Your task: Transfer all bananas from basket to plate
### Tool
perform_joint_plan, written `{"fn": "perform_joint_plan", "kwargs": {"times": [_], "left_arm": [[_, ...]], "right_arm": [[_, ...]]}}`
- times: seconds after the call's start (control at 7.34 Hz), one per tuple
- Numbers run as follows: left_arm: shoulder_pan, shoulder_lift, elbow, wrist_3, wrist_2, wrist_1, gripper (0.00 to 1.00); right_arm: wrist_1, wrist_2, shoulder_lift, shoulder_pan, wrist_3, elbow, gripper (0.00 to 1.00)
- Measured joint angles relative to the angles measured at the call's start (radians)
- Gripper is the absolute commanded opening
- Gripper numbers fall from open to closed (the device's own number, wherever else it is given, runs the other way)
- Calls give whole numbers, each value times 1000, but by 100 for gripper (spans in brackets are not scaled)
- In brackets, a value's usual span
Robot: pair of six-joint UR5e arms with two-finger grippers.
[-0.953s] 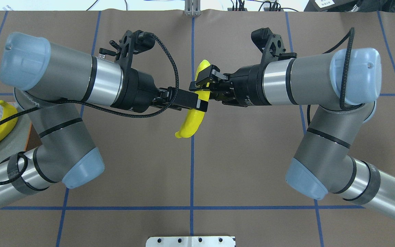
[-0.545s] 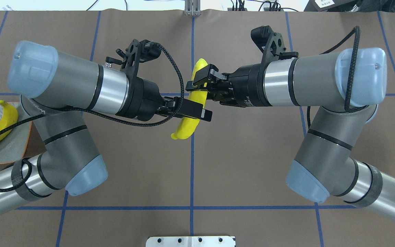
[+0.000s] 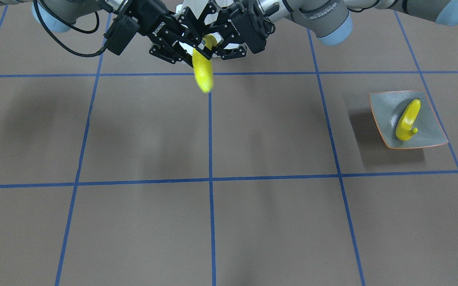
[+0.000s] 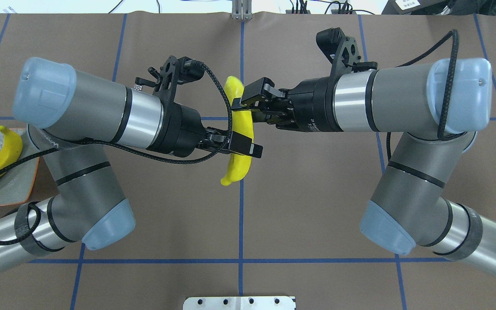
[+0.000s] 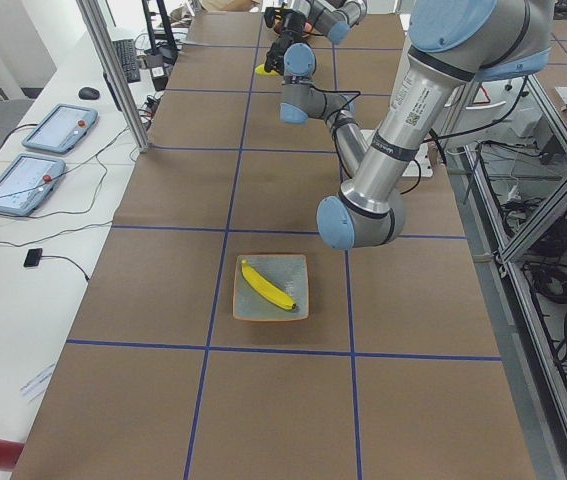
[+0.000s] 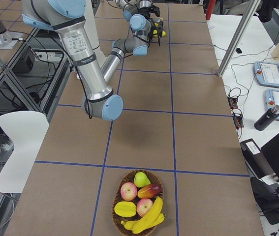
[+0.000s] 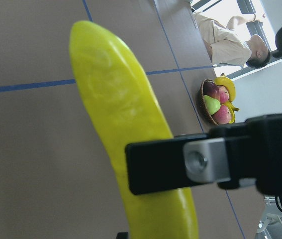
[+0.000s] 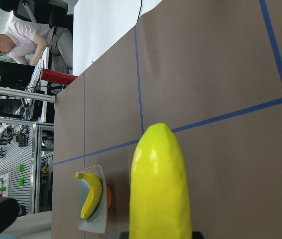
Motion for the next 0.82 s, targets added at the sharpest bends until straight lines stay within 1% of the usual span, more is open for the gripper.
{"fn": "perform_joint_plan", "kwargs": {"times": [0.41, 0.54, 0.68, 0.82], "left_arm": [[-5, 20, -6, -1, 1, 3, 0], [-10, 61, -23, -1, 2, 4, 0], [-25, 129, -54, -2, 2, 6, 0], [-55, 209, -81, -1, 1, 8, 0]], "right_arm": [[-10, 10, -13, 54, -29, 14, 100], [-29, 13, -30, 78, -30, 15, 100], [-74, 24, -52, 112, -36, 14, 100], [-151, 51, -67, 157, -70, 13, 100]]}}
